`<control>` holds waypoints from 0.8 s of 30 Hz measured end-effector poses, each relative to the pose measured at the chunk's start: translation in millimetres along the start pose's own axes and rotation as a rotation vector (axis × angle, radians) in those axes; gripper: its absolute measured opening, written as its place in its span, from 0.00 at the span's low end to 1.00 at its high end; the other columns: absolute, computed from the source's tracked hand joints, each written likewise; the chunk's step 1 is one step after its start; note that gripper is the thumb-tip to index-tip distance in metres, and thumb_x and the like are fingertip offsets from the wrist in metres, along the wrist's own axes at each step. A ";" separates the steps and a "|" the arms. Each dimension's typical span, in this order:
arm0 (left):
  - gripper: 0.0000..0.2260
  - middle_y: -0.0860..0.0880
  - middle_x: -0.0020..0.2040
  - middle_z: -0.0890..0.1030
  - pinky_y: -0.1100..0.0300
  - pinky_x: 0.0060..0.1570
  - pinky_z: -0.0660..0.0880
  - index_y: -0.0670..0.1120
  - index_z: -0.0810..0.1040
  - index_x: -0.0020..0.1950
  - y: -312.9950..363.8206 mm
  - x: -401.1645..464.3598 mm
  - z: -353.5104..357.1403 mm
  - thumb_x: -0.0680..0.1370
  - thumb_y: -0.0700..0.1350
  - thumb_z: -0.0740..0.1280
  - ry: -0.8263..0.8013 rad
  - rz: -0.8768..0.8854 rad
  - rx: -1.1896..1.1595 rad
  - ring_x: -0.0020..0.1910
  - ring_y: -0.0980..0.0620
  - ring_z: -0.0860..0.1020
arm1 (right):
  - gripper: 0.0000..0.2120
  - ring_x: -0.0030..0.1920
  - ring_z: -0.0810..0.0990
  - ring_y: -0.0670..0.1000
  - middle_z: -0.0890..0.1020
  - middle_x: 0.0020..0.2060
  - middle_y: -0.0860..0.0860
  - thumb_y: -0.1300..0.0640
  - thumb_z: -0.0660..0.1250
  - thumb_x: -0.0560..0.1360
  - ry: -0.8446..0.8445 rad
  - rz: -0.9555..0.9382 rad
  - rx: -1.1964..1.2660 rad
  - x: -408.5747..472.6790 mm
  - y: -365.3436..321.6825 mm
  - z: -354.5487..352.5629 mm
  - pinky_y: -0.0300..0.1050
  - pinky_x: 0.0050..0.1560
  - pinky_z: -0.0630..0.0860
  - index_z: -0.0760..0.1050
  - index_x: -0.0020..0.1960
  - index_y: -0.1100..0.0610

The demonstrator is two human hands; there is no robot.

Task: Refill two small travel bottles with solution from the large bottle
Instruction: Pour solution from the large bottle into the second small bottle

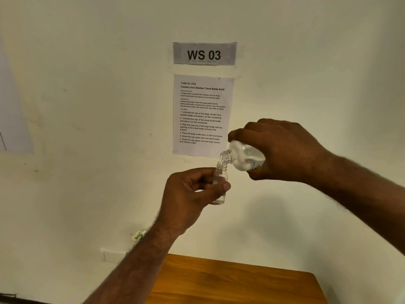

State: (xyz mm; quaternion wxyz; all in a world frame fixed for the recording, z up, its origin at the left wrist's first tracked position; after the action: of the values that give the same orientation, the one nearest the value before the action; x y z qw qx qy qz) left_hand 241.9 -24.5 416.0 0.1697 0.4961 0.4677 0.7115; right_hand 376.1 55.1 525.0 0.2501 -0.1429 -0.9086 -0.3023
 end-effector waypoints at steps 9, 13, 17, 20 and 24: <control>0.13 0.46 0.42 0.88 0.51 0.39 0.85 0.49 0.87 0.50 2.0 0.1 0.9 0.66 0.48 0.78 -0.015 0.009 0.024 0.42 0.43 0.87 | 0.35 0.45 0.78 0.52 0.80 0.50 0.42 0.44 0.75 0.61 0.008 -0.002 -0.004 -0.3 0.3 -2.4 0.44 0.36 0.75 0.68 0.66 0.42; 0.12 0.47 0.42 0.88 0.53 0.39 0.85 0.51 0.87 0.49 3.0 -0.1 1.2 0.66 0.49 0.77 -0.018 0.013 0.041 0.42 0.45 0.87 | 0.34 0.46 0.78 0.52 0.80 0.51 0.41 0.44 0.74 0.61 0.002 -0.001 -0.003 -0.5 -0.4 -3.7 0.46 0.36 0.76 0.68 0.65 0.41; 0.13 0.47 0.42 0.88 0.50 0.40 0.85 0.51 0.87 0.50 3.5 0.0 1.0 0.67 0.49 0.77 -0.017 0.019 0.033 0.42 0.44 0.87 | 0.34 0.46 0.78 0.51 0.79 0.51 0.41 0.44 0.74 0.61 -0.001 0.003 -0.005 -0.1 0.0 -4.9 0.46 0.37 0.76 0.68 0.65 0.41; 0.11 0.47 0.42 0.88 0.50 0.39 0.85 0.49 0.87 0.51 2.9 0.9 0.6 0.69 0.45 0.78 -0.018 0.019 0.029 0.42 0.44 0.87 | 0.34 0.46 0.78 0.51 0.79 0.51 0.41 0.44 0.73 0.61 -0.008 0.006 0.002 0.5 0.7 -5.3 0.46 0.37 0.76 0.69 0.66 0.41; 0.10 0.46 0.42 0.88 0.53 0.38 0.84 0.48 0.87 0.51 4.0 0.7 1.1 0.70 0.39 0.78 -0.015 0.016 0.001 0.41 0.44 0.87 | 0.34 0.47 0.78 0.52 0.79 0.52 0.41 0.43 0.72 0.62 -0.024 0.004 0.003 0.7 0.2 -6.3 0.48 0.39 0.77 0.67 0.66 0.41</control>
State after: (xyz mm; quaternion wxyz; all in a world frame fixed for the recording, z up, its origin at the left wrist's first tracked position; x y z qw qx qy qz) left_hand 243.4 -25.5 419.8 0.1673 0.5052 0.4629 0.7088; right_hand 377.9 51.4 529.9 0.2399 -0.1478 -0.9117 -0.2990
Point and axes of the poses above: each hand's wrist, its own x-axis towards the middle knuckle, its own z-axis out of the palm, y = z × x, the point moved 8 cm from there along x, towards the middle knuckle
